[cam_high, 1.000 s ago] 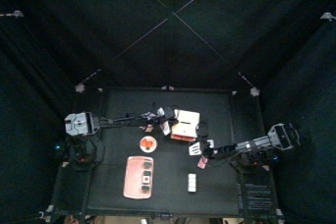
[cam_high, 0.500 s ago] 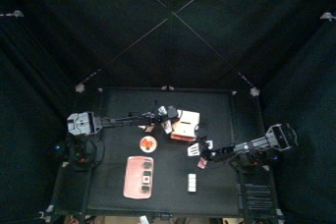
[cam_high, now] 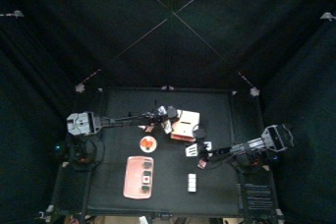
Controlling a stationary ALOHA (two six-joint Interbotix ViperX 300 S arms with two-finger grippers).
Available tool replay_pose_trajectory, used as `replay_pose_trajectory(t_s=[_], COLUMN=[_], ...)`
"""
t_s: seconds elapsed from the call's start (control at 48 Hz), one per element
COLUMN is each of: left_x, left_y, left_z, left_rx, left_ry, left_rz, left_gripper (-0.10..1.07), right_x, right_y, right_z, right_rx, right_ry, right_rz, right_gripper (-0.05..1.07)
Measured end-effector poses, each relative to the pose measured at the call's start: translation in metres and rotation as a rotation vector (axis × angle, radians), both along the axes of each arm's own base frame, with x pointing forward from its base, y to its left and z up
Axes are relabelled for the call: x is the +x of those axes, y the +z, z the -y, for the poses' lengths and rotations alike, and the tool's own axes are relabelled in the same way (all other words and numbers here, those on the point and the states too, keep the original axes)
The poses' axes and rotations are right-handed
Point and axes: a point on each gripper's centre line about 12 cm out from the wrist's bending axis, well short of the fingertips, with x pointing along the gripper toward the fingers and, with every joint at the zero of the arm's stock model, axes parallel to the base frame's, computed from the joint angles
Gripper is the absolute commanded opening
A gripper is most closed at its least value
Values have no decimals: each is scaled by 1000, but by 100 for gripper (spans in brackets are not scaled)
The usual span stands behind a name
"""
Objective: Grab drawer handle
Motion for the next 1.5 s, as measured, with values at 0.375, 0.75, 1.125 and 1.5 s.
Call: replay_pose_trajectory(t_s=[0.375, 0.75, 1.125, 1.5], left_x=[0, 0, -1, -1], left_y=[0, 0, -1, -1], left_z=[0, -1, -1, -1], left_rx=[-1, -2, -2, -3], left_ry=[1, 3, 4, 5], left_rz=[0, 1, -1, -1], left_gripper=[53, 53, 53, 53], right_x=[23, 30, 36, 36], right_y=[-13, -27, -31, -38], right_z=[19, 38, 51, 54], right_rx=[37, 115, 143, 154], right_ry=[-92, -143, -187, -209], right_rz=[-19, 1, 9, -6], right_gripper=[94, 94, 93, 78])
